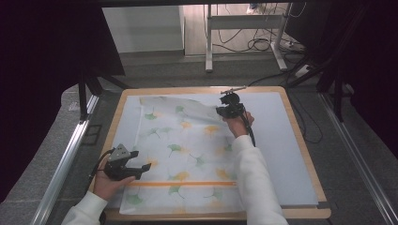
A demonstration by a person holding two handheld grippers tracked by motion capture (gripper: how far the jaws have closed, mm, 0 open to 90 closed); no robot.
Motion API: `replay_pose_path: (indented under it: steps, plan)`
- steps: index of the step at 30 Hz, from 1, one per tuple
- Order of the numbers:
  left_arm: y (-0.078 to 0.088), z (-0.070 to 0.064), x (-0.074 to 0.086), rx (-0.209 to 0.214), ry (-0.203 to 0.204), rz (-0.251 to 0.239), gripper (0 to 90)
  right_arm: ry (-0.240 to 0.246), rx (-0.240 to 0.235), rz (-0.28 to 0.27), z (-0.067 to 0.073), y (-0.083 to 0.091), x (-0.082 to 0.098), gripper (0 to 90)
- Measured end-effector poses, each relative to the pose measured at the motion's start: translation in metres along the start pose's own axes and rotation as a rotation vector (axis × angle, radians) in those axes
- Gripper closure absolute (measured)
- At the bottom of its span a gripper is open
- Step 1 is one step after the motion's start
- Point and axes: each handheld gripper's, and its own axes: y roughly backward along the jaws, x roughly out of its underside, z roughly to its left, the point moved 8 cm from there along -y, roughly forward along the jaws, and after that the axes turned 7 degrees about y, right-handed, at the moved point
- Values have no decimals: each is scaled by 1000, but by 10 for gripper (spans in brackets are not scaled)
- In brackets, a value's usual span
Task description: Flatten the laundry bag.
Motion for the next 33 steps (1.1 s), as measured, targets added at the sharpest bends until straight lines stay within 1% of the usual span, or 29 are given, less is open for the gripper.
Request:
replay_pose_path:
  steps: [3, 4, 5, 7, 8, 9, 11, 13, 16, 18, 19, 20, 23, 28, 29, 30, 31, 32, 33]
  plan:
    - [0, 0, 0, 0, -3, 0, 238, -5, 18, 17, -6, -12, -3, 845]
    - [0, 0, 0, -1, -4, 1, 238, -5, 25, 22, -8, -14, -3, 822]
    - [0, 0, 0, -1, -5, 1, 238, -2, 39, 23, -10, -17, -3, 782]
    - [0, 0, 0, -1, -7, 2, 238, -10, 72, 33, -16, -20, -3, 649]
    - [0, 0, 0, -1, -7, 1, 238, -14, 96, 33, -20, -21, -3, 599]
    - [0, 0, 0, -1, -8, 1, 238, -17, 119, 27, -23, -20, -3, 569]
    - [0, 1, 0, -1, -8, 1, 238, -35, 143, 1, -27, -15, -5, 511]
    - [0, 0, 0, -1, -8, 2, 238, -34, 162, -21, -31, -6, -8, 462]
    - [-1, -1, 0, 2, -6, 3, 238, -32, 187, -63, -35, 12, -13, 442]
    - [-1, -1, 0, 2, -4, 2, 238, -44, 181, -90, -38, 24, -15, 435]
    - [-1, -1, 0, 2, -4, 2, 238, -44, 181, -90, -38, 24, -15, 435]
    - [-1, -1, 0, 4, -3, 2, 239, -51, 165, -101, -39, 35, -14, 423]
    - [-1, -1, 0, 2, -5, 2, 238, -51, 132, -105, -36, 46, -8, 423]
    - [-1, -2, 0, 7, -5, 4, 238, -36, 58, -89, -24, 60, 11, 425]
    - [-1, -2, 0, 7, -5, 4, 238, -36, 58, -89, -24, 60, 11, 425]
    - [-2, -2, 0, 6, -5, 3, 238, -26, 31, -80, -17, 64, 20, 425]
    - [-2, -2, 0, 6, -5, 3, 238, -26, 31, -80, -17, 64, 20, 425]
    - [-2, -2, 0, 3, -7, 2, 238, -23, 15, -75, -13, 66, 25, 424]
    - [-2, -2, 0, -1, -14, 5, 239, -9, -10, -67, -4, 71, 34, 424]
